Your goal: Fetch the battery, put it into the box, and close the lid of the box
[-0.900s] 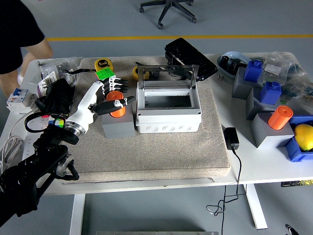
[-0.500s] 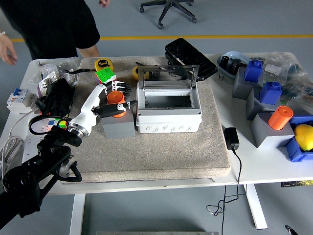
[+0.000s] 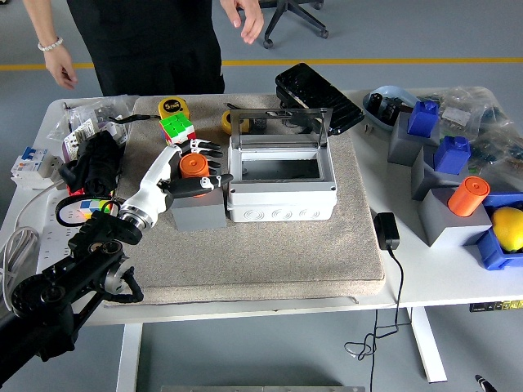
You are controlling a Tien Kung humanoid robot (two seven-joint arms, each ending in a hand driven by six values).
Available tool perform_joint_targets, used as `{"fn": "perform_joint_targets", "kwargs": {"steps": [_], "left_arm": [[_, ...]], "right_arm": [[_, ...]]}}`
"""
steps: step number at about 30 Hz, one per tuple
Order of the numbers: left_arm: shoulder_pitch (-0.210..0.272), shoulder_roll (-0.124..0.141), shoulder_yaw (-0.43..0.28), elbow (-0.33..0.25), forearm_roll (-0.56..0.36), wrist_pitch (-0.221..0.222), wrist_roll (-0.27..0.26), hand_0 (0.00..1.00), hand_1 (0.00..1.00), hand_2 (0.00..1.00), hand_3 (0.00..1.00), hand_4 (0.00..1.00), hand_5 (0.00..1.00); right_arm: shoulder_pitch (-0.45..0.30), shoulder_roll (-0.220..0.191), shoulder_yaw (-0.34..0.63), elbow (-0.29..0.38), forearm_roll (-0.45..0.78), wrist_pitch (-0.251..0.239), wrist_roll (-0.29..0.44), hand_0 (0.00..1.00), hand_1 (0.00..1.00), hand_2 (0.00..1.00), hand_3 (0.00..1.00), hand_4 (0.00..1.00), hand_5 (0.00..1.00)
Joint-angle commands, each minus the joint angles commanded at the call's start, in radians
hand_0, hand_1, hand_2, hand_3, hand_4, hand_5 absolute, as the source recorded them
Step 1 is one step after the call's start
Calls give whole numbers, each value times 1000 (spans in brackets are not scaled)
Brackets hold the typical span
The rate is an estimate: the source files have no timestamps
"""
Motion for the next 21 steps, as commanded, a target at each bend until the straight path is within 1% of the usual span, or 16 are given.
{"fn": "perform_joint_targets", "kwargs": {"steps": [1, 2, 7, 8, 13, 14, 19, 20, 21], "left_arm": [[-2, -1, 0, 1, 0, 0, 0, 452, 495, 545, 558, 975, 2], [-3, -2, 0, 2, 0, 0, 0, 362, 365, 357, 342, 889, 2], [-13, -10, 5, 19, -7, -7, 12, 362, 365, 357, 342, 889, 2], [-14, -11, 5, 21, -8, -9, 14, 320, 284, 233, 202, 566, 2], [-17, -15, 10, 27, -14, -14, 18, 320, 284, 233, 202, 566, 2], [-18, -16, 11, 28, -15, -14, 19, 299, 254, 214, 185, 473, 2], [-21, -19, 11, 29, -23, -15, 16, 299, 254, 214, 185, 473, 2], [-22, -20, 11, 29, -24, -15, 16, 273, 227, 189, 168, 376, 2], [-22, -20, 11, 29, -24, -15, 15, 273, 227, 189, 168, 376, 2]], "right_arm": [[0, 0, -1, 0, 0, 0, 0, 660, 640, 647, 538, 879, 446], [0, 0, -1, 0, 0, 0, 0, 660, 640, 647, 538, 879, 446], [1, 1, -2, 1, 0, 0, 2, 660, 640, 647, 538, 879, 446], [2, 1, -3, 1, 0, 0, 2, 660, 640, 647, 537, 880, 446], [2, 0, -3, 1, 1, 0, 2, 660, 640, 647, 537, 880, 446], [2, 0, -3, 1, 2, 0, 2, 660, 640, 647, 538, 880, 445], [2, 0, -3, 0, 2, -1, 3, 660, 640, 647, 538, 880, 445], [2, 0, -4, 0, 2, -2, 4, 659, 640, 647, 537, 880, 444], [2, 0, -4, 0, 2, -2, 5, 659, 640, 647, 537, 880, 444]]}}
